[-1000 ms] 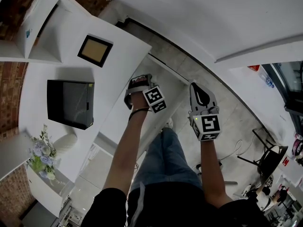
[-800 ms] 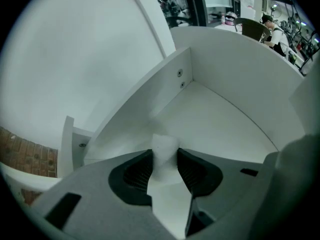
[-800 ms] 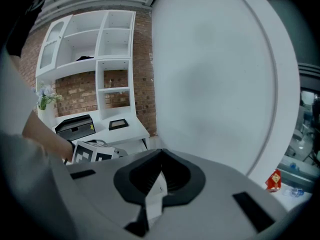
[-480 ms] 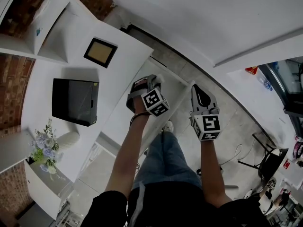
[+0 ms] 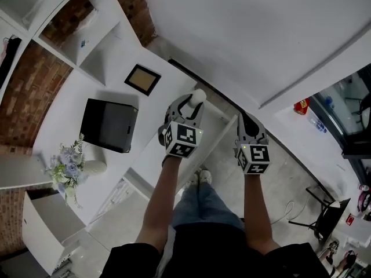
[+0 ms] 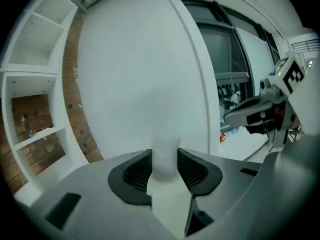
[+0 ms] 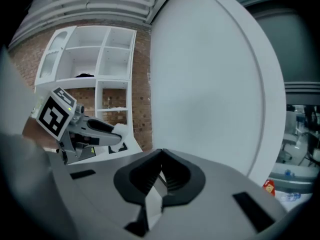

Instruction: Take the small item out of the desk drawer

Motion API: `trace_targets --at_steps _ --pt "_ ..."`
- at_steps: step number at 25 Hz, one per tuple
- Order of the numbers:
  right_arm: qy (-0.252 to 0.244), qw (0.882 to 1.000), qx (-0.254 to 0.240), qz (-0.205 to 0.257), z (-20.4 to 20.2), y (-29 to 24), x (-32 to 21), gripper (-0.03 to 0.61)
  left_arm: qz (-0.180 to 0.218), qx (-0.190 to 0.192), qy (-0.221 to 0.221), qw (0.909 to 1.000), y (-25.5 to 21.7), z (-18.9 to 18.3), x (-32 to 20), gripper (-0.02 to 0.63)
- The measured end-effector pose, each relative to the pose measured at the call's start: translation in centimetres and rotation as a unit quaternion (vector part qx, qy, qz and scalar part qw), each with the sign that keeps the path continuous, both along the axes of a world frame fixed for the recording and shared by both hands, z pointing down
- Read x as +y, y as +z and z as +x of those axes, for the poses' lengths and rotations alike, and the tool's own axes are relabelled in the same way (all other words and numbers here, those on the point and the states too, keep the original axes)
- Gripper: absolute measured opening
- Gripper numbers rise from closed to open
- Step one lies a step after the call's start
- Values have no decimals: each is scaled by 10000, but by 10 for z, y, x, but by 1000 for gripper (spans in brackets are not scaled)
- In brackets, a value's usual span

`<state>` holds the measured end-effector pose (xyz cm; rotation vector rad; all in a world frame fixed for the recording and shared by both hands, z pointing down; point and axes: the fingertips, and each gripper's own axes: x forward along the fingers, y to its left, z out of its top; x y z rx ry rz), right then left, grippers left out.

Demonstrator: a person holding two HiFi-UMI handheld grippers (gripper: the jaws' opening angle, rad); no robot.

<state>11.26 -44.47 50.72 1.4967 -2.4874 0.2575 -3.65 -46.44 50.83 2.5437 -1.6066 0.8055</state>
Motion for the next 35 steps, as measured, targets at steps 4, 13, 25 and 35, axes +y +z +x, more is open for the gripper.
trace_targets --at_steps 4,13,25,35 --pt "178 9993 -240 224 0 -31 5 -2 654 817 -387 9938 -55 -26 19 156" --pt "201 9943 -757 727 -18 -84 14 -3 1555 1726 -1216 9650 -122 -94 68 156" --pt "61 9927 -813 894 -39 -96 28 -3 1681 1817 -1574 9560 -120 -137 105 156" --pt "42 9934 -700 908 -35 -95 39 -3 1657 1838 -1511 9570 -119 -128 108 156"
